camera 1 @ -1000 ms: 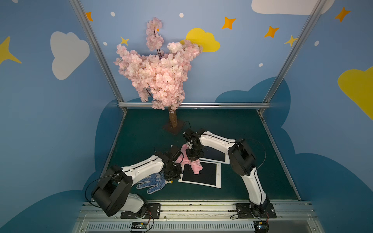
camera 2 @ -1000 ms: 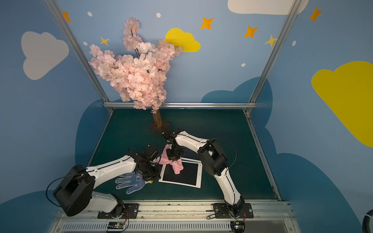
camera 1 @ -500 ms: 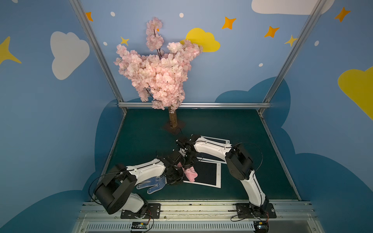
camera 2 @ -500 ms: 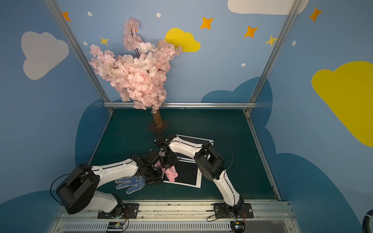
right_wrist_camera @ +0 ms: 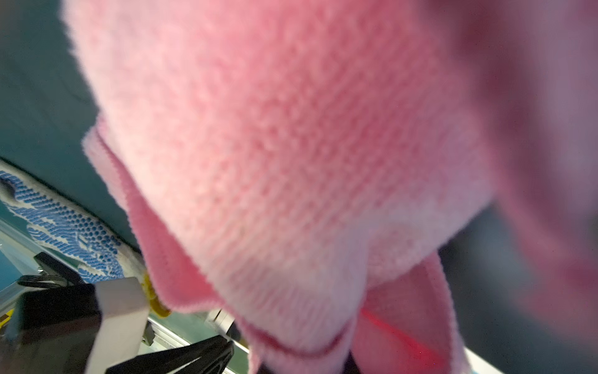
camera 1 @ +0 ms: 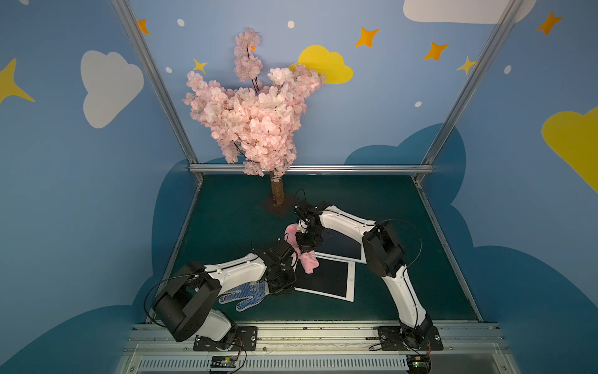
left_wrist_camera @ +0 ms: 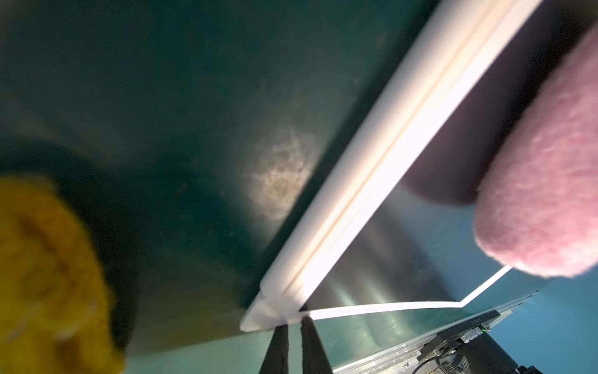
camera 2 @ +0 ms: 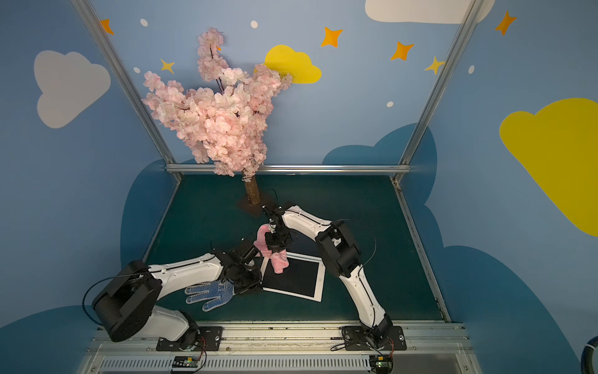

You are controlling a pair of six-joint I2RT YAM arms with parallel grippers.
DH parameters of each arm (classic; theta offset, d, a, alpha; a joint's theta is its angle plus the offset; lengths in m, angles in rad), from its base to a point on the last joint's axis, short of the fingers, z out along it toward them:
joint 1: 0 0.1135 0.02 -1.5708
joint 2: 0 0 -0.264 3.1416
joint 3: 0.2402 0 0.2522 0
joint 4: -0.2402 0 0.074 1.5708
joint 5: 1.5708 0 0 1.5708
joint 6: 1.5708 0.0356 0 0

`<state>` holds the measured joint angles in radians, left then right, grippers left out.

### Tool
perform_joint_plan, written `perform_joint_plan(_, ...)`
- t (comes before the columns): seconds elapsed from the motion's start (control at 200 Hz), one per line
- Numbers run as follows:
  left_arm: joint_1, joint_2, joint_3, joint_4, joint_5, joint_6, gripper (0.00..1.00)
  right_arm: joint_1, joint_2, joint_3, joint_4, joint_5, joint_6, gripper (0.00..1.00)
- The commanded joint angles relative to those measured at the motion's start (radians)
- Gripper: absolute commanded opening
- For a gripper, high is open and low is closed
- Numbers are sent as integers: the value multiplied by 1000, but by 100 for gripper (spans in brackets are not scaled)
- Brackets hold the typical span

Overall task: Wipe the drawing tablet
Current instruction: Wipe the dirt from the drawing tablet.

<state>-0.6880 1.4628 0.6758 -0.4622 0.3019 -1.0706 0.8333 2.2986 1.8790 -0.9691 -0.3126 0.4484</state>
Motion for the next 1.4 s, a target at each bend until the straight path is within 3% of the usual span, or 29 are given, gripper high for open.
perform_joint_plan(0.0,5,-36,36,-39,-97,-2,12,88,5,-43,-9,1,-6,0)
perform_joint_plan(0.185,28,-86,64,-106,-182,31,14,100,-37,-129,32,5,24,0)
perform_joint_plan(0.305,57,-36,62,-77,-170,67,14,76,-42,-125,29,6,16,0)
perform_joint_plan(0.641,15,112,117,-89,-179,126,13,46,-34,-99,16,15,32,0)
perform_joint_plan(0.916,0,117,118,-112,-193,126,13,124,-7,-63,24,-37,55,0)
perform_joint_plan(1.246,-10,127,114,-116,-193,117,13,-37,79,83,-14,-14,60,0)
perform_joint_plan(1.397,-12,127,115,-117,-193,117,13,-6,61,58,-17,-24,36,0)
